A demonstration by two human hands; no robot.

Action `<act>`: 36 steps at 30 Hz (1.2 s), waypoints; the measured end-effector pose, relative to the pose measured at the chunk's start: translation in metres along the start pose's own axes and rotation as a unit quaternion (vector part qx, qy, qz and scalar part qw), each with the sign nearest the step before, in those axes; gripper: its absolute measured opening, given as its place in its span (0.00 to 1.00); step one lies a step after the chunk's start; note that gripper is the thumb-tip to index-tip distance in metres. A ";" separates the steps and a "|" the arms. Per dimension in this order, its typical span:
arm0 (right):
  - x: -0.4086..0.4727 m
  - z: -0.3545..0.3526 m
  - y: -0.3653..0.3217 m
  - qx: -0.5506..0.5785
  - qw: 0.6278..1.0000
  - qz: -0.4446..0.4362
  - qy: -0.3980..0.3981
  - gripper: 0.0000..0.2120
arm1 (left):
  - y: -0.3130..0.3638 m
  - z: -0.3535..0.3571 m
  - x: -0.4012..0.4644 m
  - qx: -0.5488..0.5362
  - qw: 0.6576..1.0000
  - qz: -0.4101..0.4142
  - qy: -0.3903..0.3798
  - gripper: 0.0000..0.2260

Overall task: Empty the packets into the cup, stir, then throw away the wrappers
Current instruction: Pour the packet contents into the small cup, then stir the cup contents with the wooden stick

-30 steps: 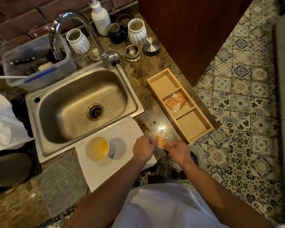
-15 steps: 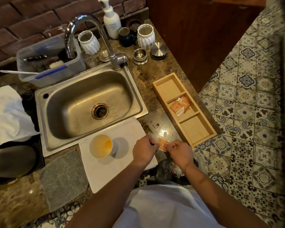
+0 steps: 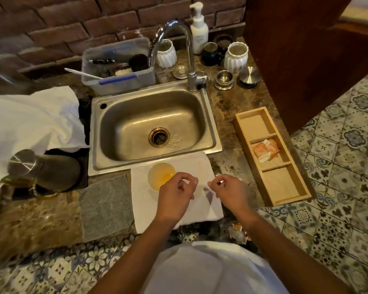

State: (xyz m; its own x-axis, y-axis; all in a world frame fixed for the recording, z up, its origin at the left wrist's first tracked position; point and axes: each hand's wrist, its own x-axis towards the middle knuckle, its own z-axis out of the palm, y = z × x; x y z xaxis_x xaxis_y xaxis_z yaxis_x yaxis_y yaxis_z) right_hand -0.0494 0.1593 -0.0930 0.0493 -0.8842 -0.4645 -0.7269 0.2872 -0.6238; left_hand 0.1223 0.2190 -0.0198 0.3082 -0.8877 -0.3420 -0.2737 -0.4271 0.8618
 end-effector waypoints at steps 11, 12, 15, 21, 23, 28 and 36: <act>0.019 0.033 -0.026 -0.174 0.984 0.005 -0.025 0.17 | -0.030 -0.088 0.007 0.032 0.989 0.041 0.136 0.05; 0.018 0.035 -0.027 -0.181 0.983 0.004 -0.023 0.17 | -0.036 -0.093 0.010 0.046 0.989 0.038 0.138 0.06; 0.017 0.037 -0.029 -0.182 0.983 0.008 -0.011 0.16 | -0.051 -0.102 0.019 0.074 0.988 0.004 0.139 0.07; 0.011 0.038 -0.030 -0.201 0.979 0.024 0.002 0.13 | -0.065 -0.100 0.031 0.148 0.984 -0.034 0.096 0.12; 0.010 0.038 -0.029 -0.213 0.977 0.029 -0.001 0.12 | -0.064 -0.098 0.032 0.157 0.983 -0.032 0.085 0.12; 0.010 0.038 -0.028 -0.228 0.972 0.049 -0.032 0.10 | -0.059 -0.099 0.036 0.170 0.982 -0.034 0.072 0.12; 0.008 0.039 -0.032 -0.231 0.969 0.077 -0.037 0.12 | -0.062 -0.103 0.037 0.144 0.987 -0.046 0.047 0.15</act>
State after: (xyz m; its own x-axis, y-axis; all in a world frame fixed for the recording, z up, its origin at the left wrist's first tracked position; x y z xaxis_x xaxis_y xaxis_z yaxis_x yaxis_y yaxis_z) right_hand 0.0007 0.1571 -0.1010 -0.0481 -0.8102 -0.5842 -0.9575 0.2039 -0.2039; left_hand 0.2447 0.2301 -0.0474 0.4229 -0.8289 -0.3663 -0.4842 -0.5483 0.6818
